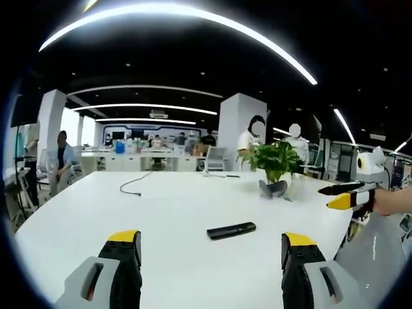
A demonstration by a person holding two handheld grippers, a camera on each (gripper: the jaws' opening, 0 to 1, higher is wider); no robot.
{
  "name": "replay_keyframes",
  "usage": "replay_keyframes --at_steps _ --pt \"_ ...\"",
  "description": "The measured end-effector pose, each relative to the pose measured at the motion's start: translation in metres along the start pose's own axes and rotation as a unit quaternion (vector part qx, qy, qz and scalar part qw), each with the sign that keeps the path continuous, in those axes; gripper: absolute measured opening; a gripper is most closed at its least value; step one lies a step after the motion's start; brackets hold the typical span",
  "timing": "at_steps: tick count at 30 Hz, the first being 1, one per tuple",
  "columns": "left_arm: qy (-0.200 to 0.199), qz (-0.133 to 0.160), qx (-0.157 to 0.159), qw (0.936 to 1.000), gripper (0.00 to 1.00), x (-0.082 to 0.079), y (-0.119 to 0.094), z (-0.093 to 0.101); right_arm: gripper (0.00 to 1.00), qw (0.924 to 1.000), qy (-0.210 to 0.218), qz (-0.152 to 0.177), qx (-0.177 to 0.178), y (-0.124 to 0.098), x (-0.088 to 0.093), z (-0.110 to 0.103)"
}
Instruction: Press the specified remote control buttons in sequence, fully releasing each button before pressing the next.
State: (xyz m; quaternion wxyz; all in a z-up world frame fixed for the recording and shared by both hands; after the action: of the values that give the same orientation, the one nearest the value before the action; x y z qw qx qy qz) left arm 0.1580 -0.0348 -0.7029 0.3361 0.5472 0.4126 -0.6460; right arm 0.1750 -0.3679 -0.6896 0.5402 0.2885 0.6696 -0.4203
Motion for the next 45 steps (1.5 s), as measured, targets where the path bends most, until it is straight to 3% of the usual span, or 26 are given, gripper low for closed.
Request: replay_keyframes --at_steps 2,6,12,45 --pt "0.003 -0.001 0.002 1.0000 0.93 0.000 0.001 0.001 0.99 0.9998 0.016 0.006 0.011 -0.002 0.000 0.002" --pt "0.003 0.000 0.000 1.0000 0.93 0.000 -0.001 0.001 0.99 0.9990 -0.007 0.005 0.045 -0.008 0.000 0.006" --pt "0.000 0.004 -0.004 1.0000 0.93 0.000 -0.002 -0.001 0.99 0.9985 0.025 0.020 0.045 -0.012 0.000 0.011" --pt "-0.002 0.007 -0.008 0.9999 0.92 -0.001 -0.003 -0.002 0.99 0.9990 0.012 -0.001 0.042 -0.010 0.004 0.008"
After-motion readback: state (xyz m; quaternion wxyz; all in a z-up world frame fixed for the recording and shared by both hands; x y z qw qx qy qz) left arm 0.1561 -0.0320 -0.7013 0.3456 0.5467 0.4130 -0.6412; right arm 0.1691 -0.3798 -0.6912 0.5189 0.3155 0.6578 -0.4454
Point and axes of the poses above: the point that each gripper's makers call its tool centre point, and the gripper's own axes: y roughly forward along the fingers, z roughly to its right, x roughly out of its underside, the point moved 8 cm from there along -y, roughly backward along the fingers, and after that the axes turned 1 degree about y, right-handed, at the moved point
